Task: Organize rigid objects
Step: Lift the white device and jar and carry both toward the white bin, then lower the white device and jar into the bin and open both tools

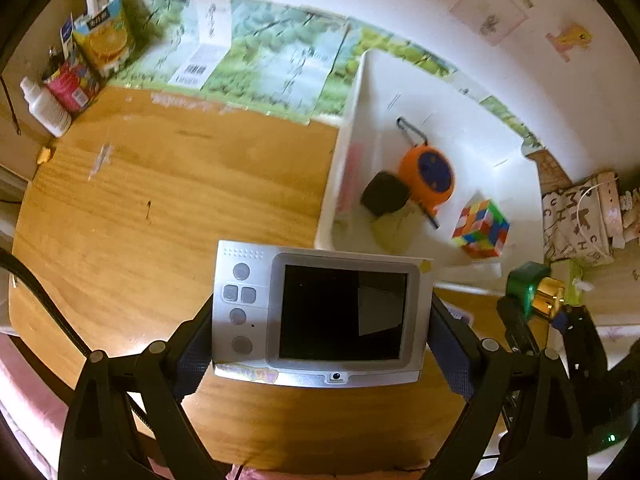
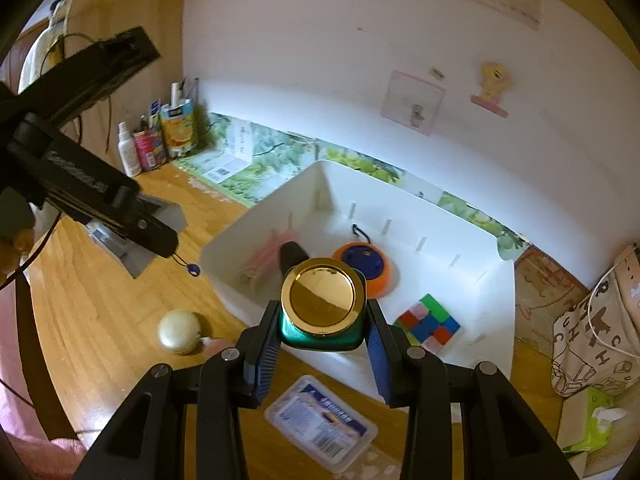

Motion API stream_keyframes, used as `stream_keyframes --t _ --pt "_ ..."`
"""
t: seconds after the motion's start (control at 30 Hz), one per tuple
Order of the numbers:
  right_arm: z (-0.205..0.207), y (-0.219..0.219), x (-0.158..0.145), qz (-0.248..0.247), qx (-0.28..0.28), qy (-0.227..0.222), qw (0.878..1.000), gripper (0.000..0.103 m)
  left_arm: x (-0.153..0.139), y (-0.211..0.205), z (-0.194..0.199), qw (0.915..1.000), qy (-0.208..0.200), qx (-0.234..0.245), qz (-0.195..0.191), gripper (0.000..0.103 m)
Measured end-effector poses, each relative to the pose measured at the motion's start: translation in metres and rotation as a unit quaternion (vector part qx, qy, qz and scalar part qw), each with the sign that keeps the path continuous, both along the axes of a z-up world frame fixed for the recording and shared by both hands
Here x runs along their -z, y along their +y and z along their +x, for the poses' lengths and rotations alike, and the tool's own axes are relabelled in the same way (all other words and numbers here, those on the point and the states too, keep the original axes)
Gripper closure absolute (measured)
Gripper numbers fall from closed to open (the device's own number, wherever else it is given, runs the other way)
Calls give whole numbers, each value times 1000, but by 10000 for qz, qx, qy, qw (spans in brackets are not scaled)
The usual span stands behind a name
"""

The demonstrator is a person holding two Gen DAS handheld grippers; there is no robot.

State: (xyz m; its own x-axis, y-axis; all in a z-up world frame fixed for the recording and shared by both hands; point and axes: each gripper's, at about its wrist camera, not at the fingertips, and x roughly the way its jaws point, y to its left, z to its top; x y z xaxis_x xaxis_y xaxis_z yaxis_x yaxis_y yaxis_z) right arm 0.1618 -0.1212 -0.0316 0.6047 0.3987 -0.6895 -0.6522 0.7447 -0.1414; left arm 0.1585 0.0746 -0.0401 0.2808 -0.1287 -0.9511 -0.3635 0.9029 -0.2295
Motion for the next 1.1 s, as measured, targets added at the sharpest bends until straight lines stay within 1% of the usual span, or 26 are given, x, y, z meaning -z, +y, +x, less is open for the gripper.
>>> stream_keyframes --t 0.3,0.47,0.57,0.67,0.83,0.9,1.0,1.07,1.1 --pt "39 -27 16 308 295 416 9982 63 -10 -24 18 9983 -586 -56 -48 9" --pt "53 -40 25 400 419 580 9966 63 -11 -46 29 9961 -870 73 123 9" --pt "62 -48 31 482 496 734 9949 62 -8 -59 34 9952 -915 187 300 9" --pt "67 -56 36 475 547 804 9941 62 1 -73 43 9952 -800 328 461 9" --pt "77 -66 45 538 585 981 9920 59 9 -87 51 9945 -721 461 604 8" --pt "79 -70 45 634 575 970 9916 59 11 -89 54 9941 -730 465 648 8" --pt "81 -72 44 743 516 913 9917 58 10 -91 56 9934 -818 388 701 8" --pt "80 -72 44 747 453 927 9919 56 4 -91 56 9914 -991 346 777 8" --pt "79 -71 44 719 429 919 9922 53 1 -91 56 9903 -1073 338 812 8"
